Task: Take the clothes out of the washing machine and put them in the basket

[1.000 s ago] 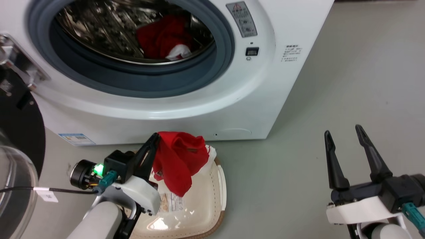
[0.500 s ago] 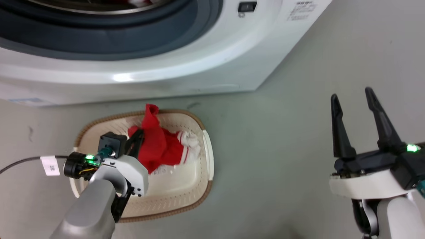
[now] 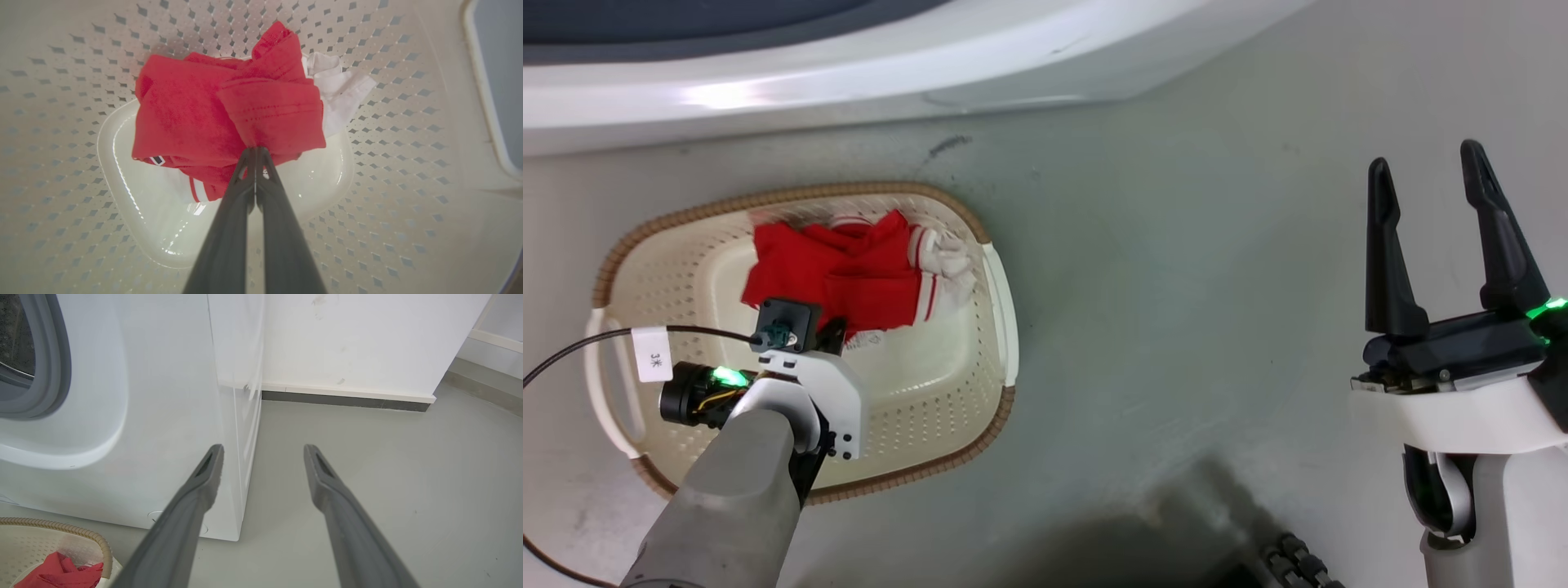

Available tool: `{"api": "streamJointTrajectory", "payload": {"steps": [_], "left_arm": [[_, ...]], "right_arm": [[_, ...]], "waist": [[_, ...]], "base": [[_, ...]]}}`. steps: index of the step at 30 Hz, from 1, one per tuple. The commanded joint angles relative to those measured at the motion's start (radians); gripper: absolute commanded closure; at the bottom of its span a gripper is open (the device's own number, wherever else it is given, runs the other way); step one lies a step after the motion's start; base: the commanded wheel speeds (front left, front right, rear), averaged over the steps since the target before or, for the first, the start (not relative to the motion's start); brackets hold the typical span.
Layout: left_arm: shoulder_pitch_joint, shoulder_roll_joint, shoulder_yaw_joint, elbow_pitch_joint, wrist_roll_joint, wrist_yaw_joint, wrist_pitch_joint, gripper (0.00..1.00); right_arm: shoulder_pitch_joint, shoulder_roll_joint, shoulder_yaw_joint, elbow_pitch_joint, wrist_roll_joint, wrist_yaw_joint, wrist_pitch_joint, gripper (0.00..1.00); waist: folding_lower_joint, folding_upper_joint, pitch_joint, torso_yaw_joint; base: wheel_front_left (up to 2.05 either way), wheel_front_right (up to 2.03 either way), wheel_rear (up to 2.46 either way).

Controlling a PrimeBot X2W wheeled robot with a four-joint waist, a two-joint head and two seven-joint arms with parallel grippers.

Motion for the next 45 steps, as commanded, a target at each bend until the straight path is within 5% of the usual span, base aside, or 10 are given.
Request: {"api": "streamJointTrajectory", "payload": {"steps": [1, 12, 13, 14, 15, 23, 29, 39, 45], "left_arm": [[-0.017, -0.004, -0.002, 0.012, 0.001, -0.001, -0.002, 1.0], [-0.037, 0.001, -0.03, 0.075, 0.008, 0.008, 0.041, 1.0], [-0.035, 0.0, -0.03, 0.075, 0.006, 0.009, 0.042, 0.91], [-0.035, 0.0, -0.035, 0.076, 0.011, 0.017, 0.038, 0.1], [-0.035, -0.001, -0.037, 0.077, 0.013, 0.025, 0.031, 0.0], [0.021, -0.028, -0.079, 0.052, 0.05, 0.035, -0.005, 0.0], [0.104, -0.003, -0.064, -0.119, 0.083, 0.065, -0.009, 0.0], [0.263, 0.021, 0.098, -0.48, 0.126, 0.123, -0.007, 0.0], [0.345, 0.018, 0.212, -0.698, 0.181, 0.123, -0.007, 0.0]], "right_arm": [[-0.02, 0.001, 0.001, -0.007, 0.003, -0.001, -0.002, 0.0], [-0.027, 0.001, 0.009, -0.01, 0.012, -0.001, -0.002, 0.0], [-0.023, 0.001, 0.008, -0.008, 0.011, -0.001, -0.002, 0.0], [-0.02, 0.001, 0.007, -0.005, 0.009, -0.001, -0.002, 0.0], [-0.017, 0.001, 0.006, -0.003, 0.006, -0.001, -0.002, 0.0], [0.033, 0.0, 0.016, 0.034, -0.02, -0.001, -0.002, 0.0], [0.085, 0.001, 0.017, 0.058, -0.033, -0.001, -0.002, 0.0], [0.163, 0.0, 0.013, 0.078, -0.045, -0.001, -0.002, 0.0], [0.188, 0.001, 0.016, 0.082, -0.049, -0.001, -0.002, 0.0]], "waist": [[-0.0002, 0.0, 0.034, -0.014], [-0.0002, 0.0, 0.047, -0.028], [-0.0002, 0.0, 0.042, -0.027], [-0.0002, 0.0, 0.036, -0.026], [-0.0002, 0.0, 0.028, -0.024], [-0.0002, 0.0, -0.106, 0.011], [-0.0002, 0.0, -0.227, 0.033], [-0.0002, 0.0, -0.374, 0.07], [-0.0002, 0.0, -0.426, 0.075]], "base": [[0.0, 0.0, 0.0], [0.0, 0.0, 0.0], [0.0, 0.0, 0.0], [0.0, 0.0, 0.0], [0.0, 0.0, 0.0], [0.0, 0.0, 0.0], [0.0, 0.0, 0.0], [0.0, 0.0, 0.0], [0.0, 0.0, 0.0]]}}
